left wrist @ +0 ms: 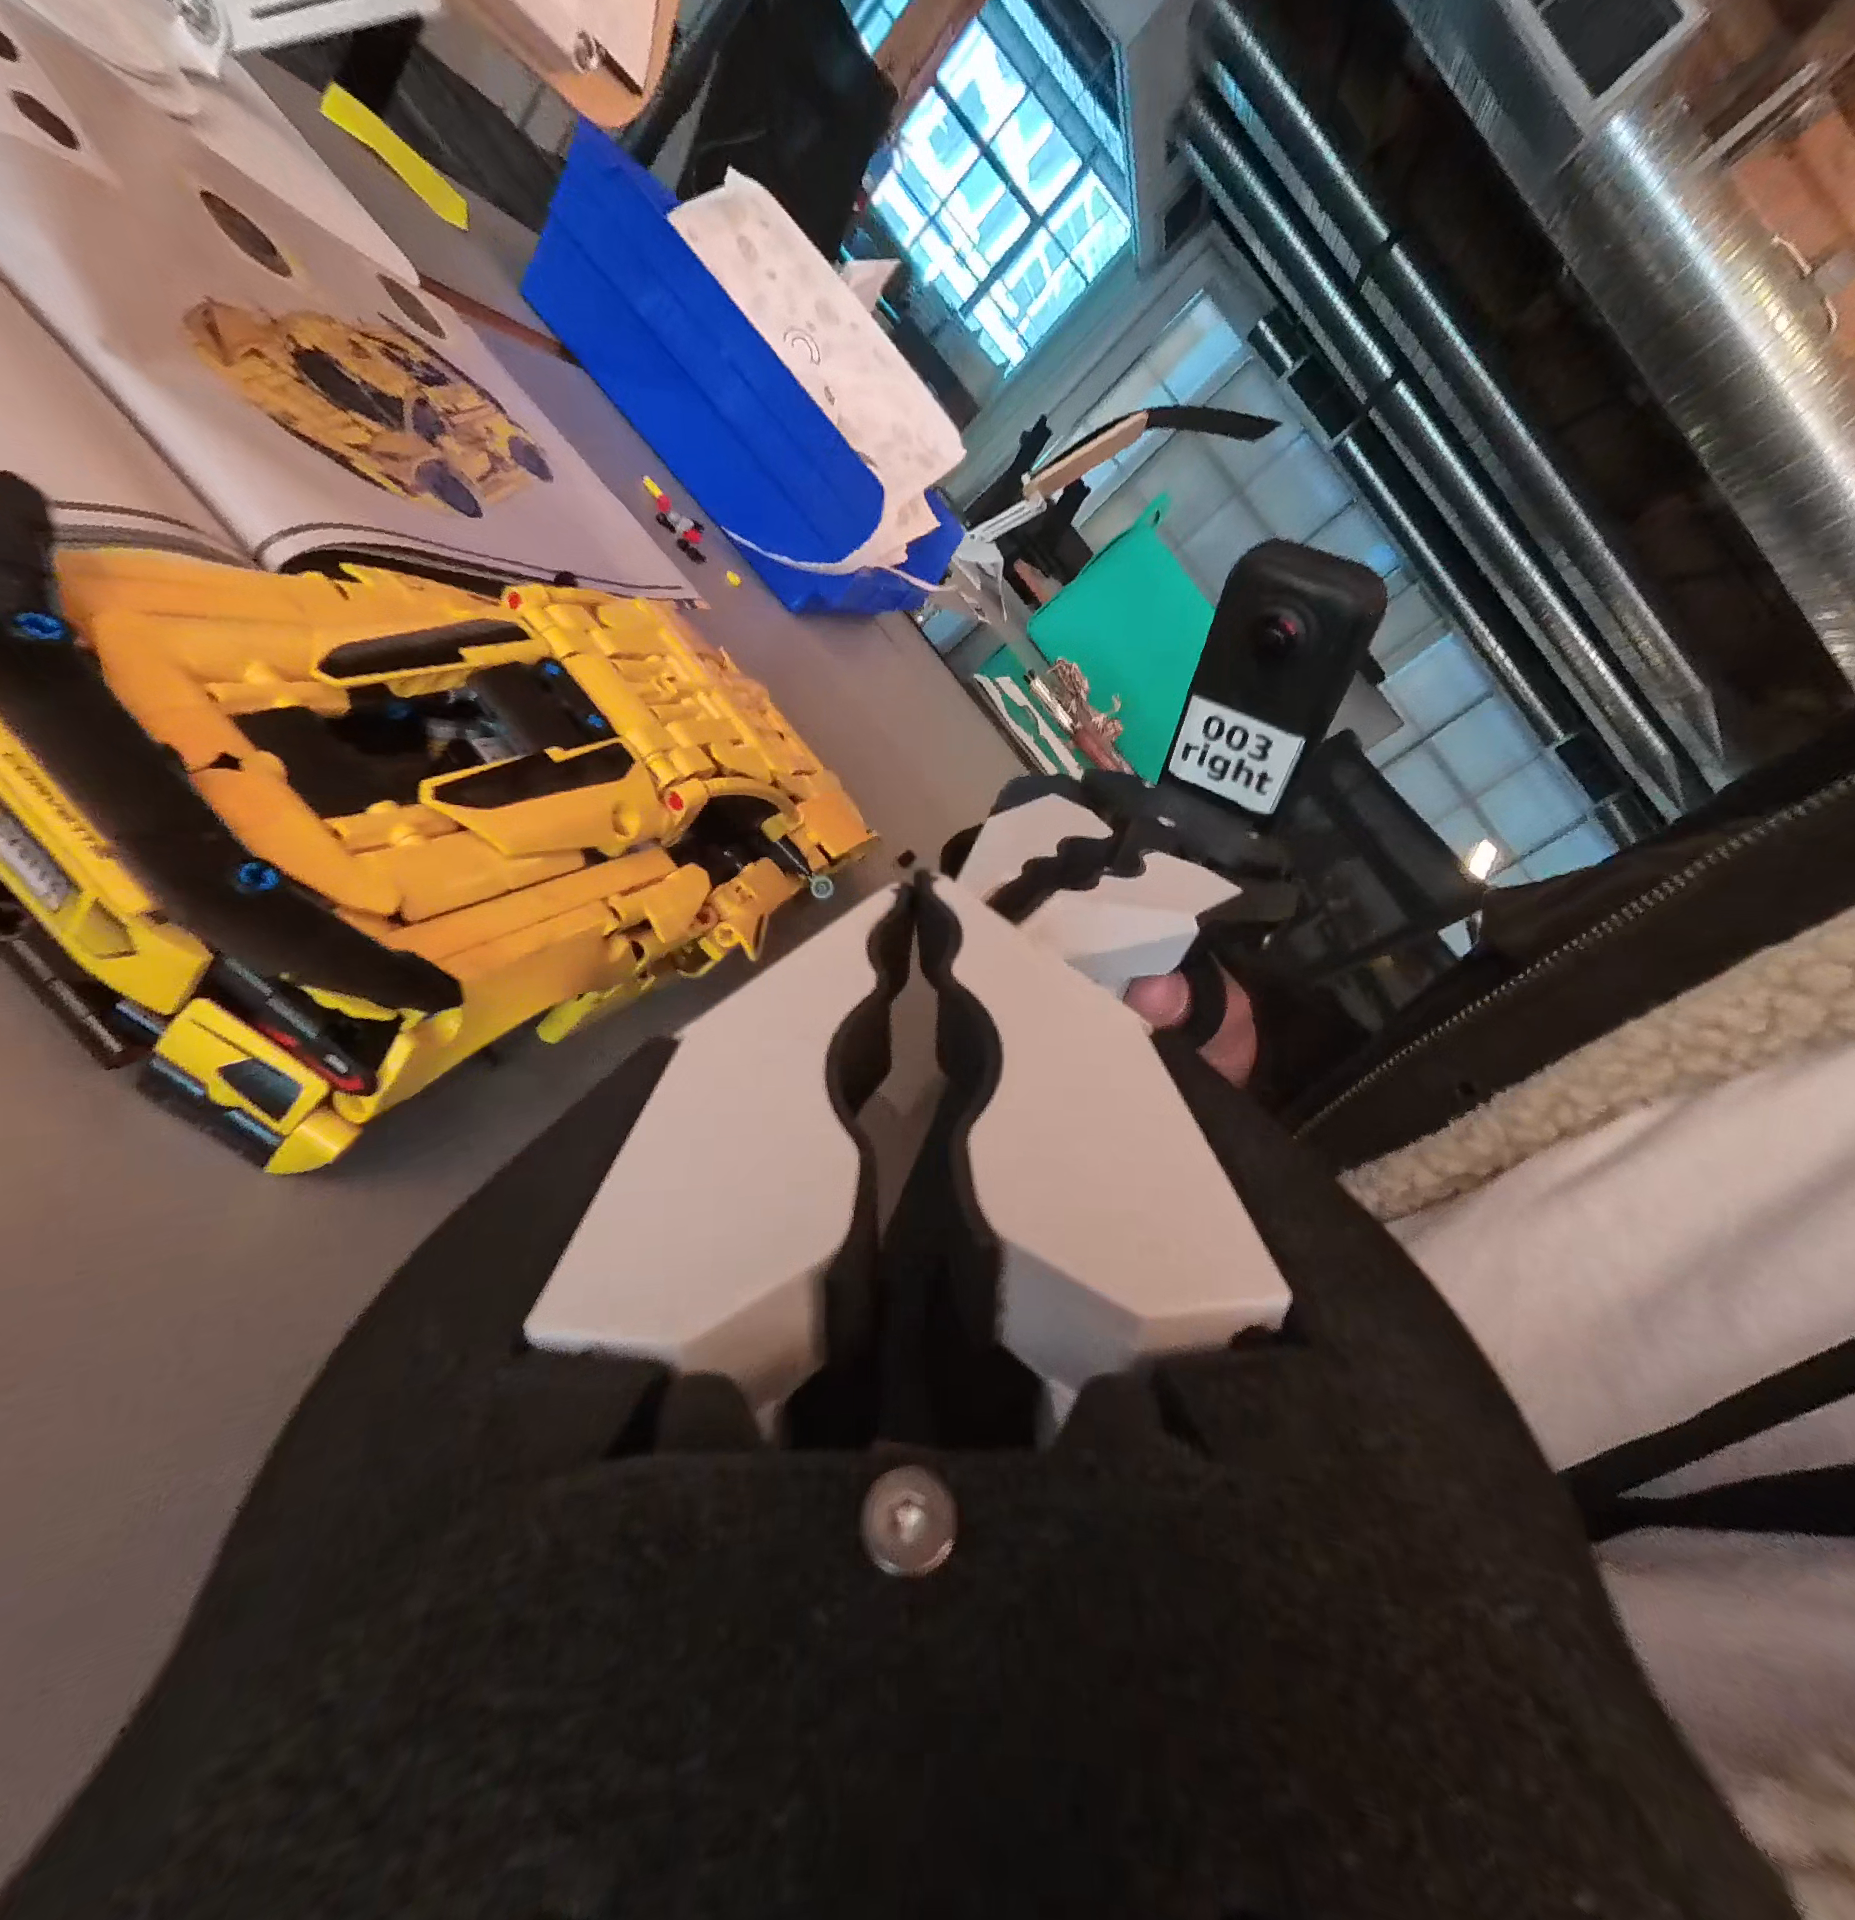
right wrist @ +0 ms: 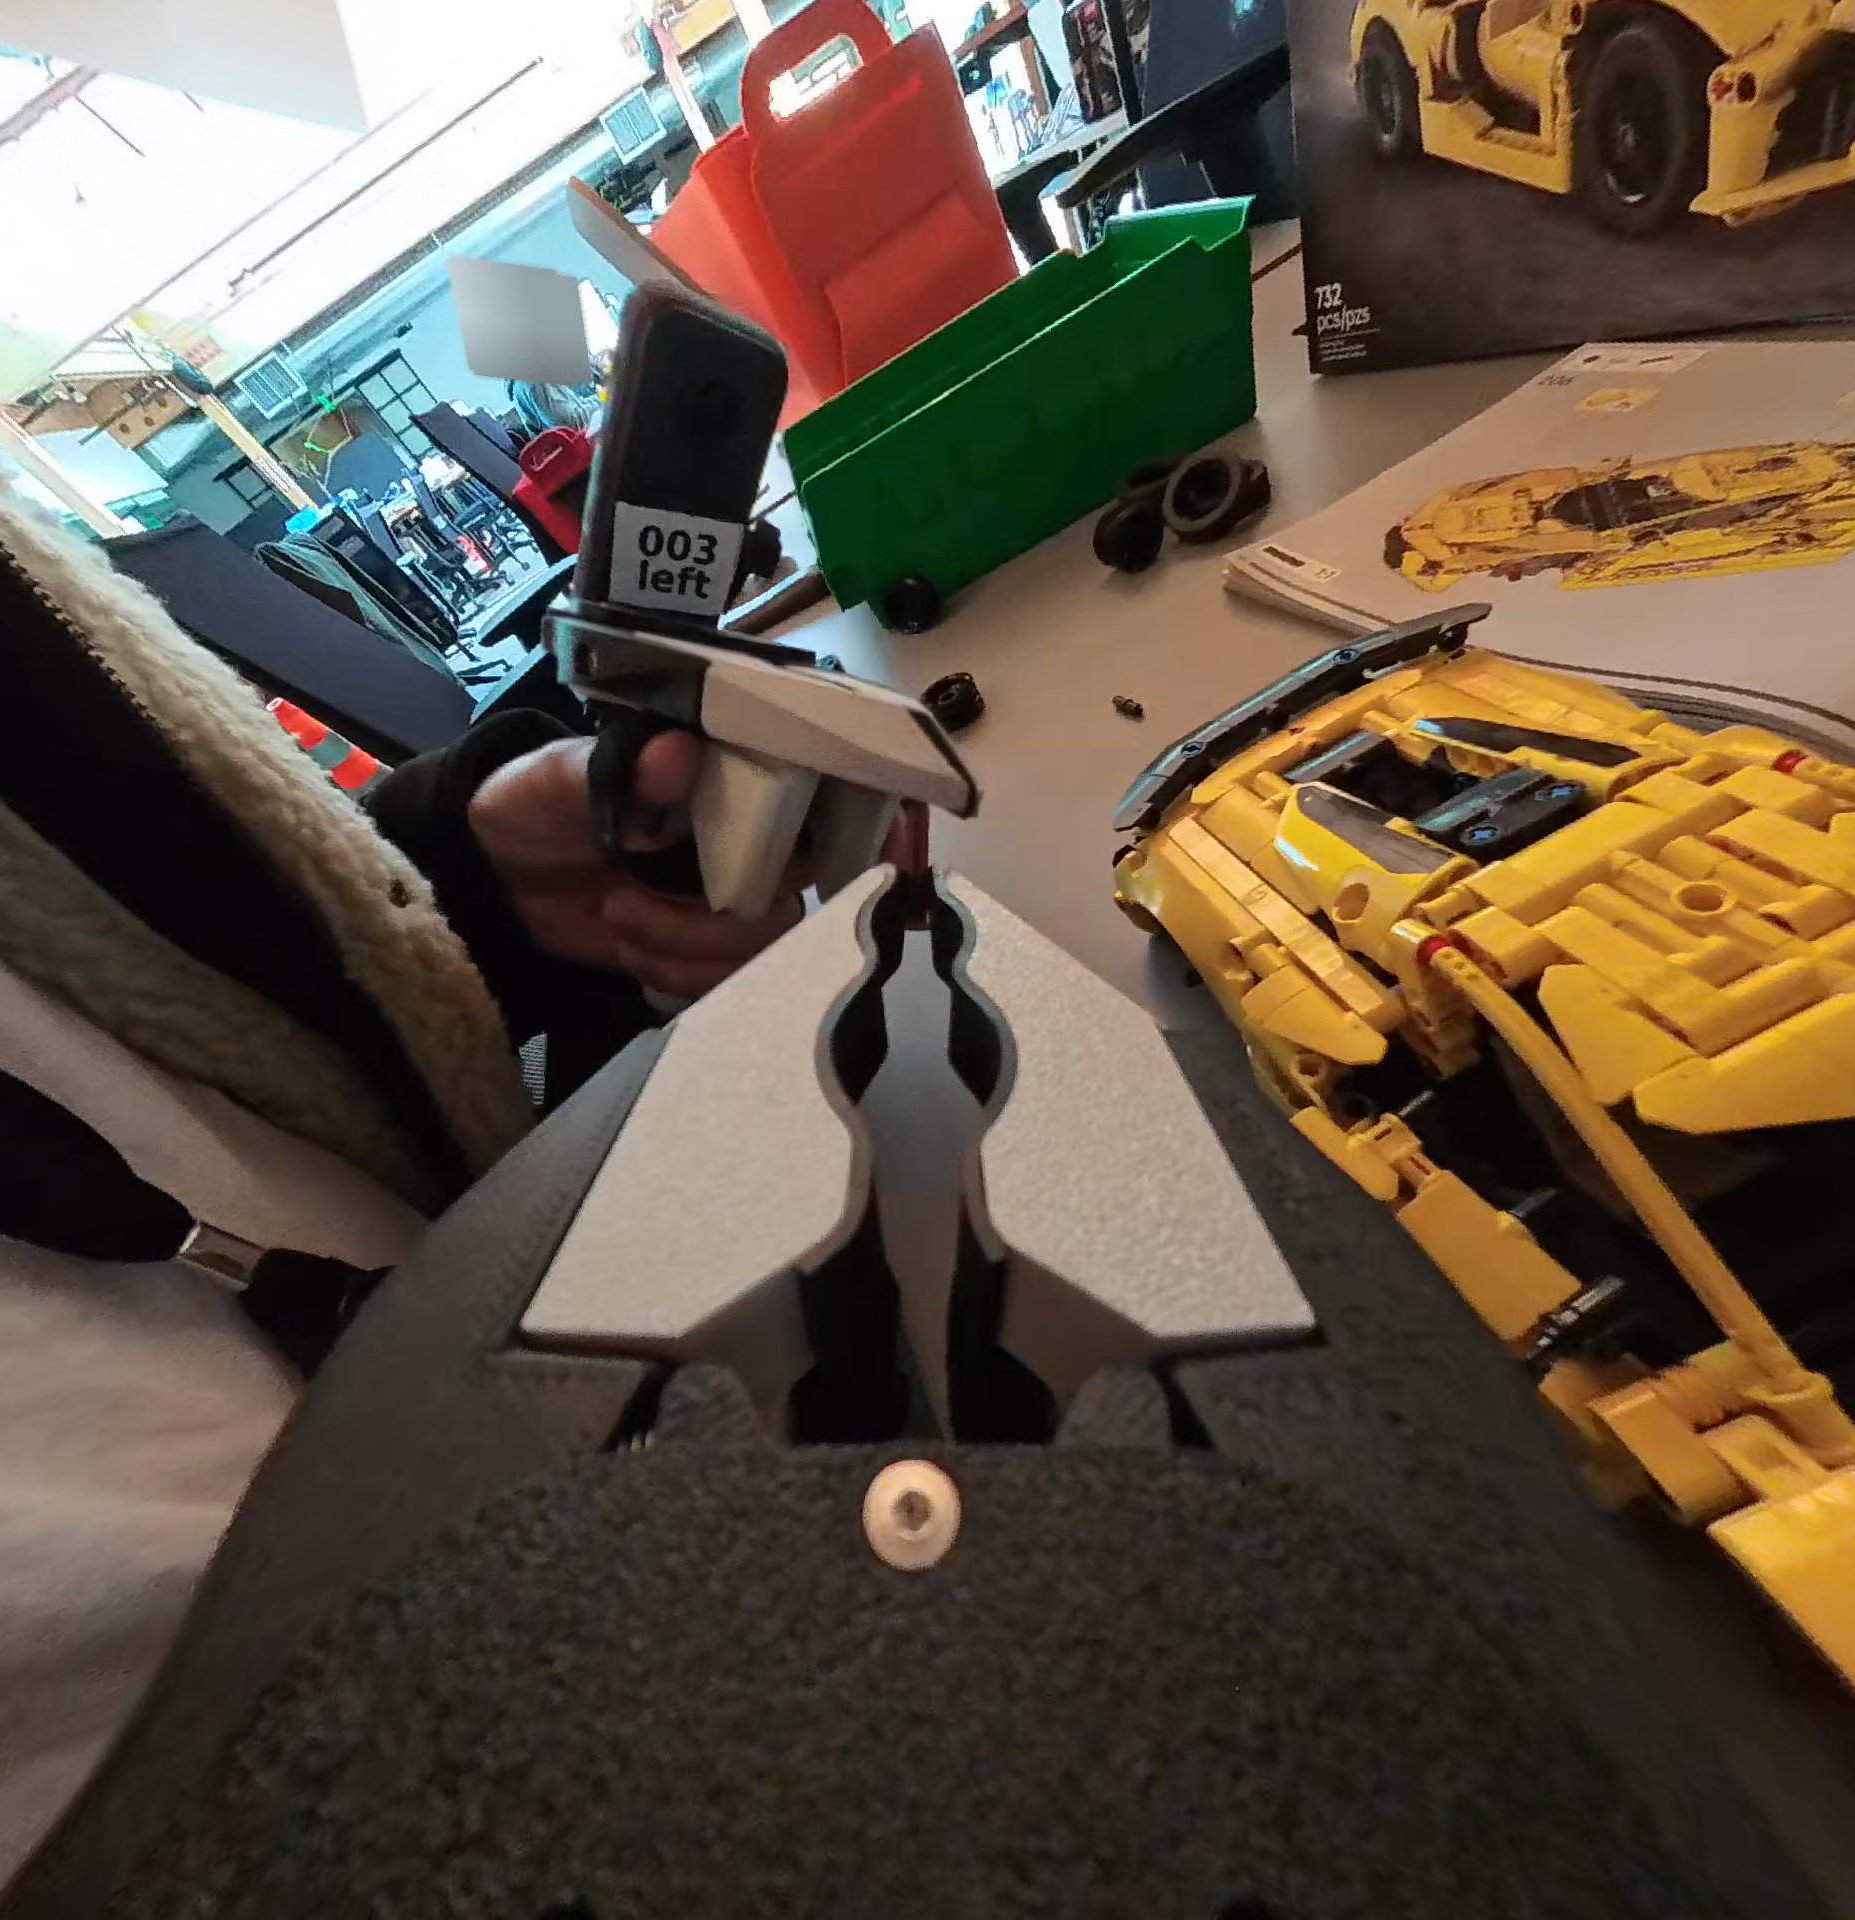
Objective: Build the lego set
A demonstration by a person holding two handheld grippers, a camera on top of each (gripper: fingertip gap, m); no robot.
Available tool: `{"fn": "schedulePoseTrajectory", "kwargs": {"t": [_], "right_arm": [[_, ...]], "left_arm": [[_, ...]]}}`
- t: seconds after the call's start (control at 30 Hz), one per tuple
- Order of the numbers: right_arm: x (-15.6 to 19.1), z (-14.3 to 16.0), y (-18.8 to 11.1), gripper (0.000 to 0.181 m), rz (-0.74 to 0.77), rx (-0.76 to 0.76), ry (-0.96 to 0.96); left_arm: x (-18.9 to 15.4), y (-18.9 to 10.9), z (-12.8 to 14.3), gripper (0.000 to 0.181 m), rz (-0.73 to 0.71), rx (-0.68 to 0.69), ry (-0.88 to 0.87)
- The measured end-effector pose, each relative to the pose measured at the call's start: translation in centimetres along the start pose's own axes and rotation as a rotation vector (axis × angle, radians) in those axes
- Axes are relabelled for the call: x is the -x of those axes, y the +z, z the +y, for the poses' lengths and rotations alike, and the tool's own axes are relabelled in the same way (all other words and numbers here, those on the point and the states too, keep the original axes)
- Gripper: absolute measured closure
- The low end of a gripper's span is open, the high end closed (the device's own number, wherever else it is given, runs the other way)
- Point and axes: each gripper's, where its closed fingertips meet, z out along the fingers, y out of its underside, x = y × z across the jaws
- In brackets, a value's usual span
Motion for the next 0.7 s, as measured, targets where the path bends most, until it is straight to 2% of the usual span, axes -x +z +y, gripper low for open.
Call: {"fn": "schedulePoseTrajectory", "kwargs": {"t": [0.17, 0.27, 0.4, 0.53, 0.63, 0.7], "right_arm": [[-0.5, -0.8, -0.9, 0.178, 0.004, -0.072, 0.036], [-0.2, -0.2, -0.5, 0.177, -0.019, -0.037, 0.042], [0.1, 0.7, -0.1, 0.177, -0.023, 0.016, 0.023], [-0.1, 1.5, -0.1, 0.178, -0.043, 0.051, 0.066], [-0.2, 0.8, -0.5, 0.178, -0.072, -0.015, 0.133], [-0.4, 0.1, -1.0, 0.178, -0.102, -0.062, 0.191]], "left_arm": [[0.3, -0.1, -0.3, 0.181, -0.028, -0.022, 0.009], [-0.4, 0.8, 0.3, 0.181, -0.003, 0.003, 0.014], [-0.8, 1.7, 1.3, 0.181, -0.021, 0.066, 0.104], [-0.5, 1.9, 2.1, 0.181, -0.107, 0.147, 0.299], [0.3, 0.8, 1.4, 0.181, -0.135, 0.150, 0.356], [0.4, 0.0, 1.1, 0.167, -0.112, 0.137, 0.387]]}}
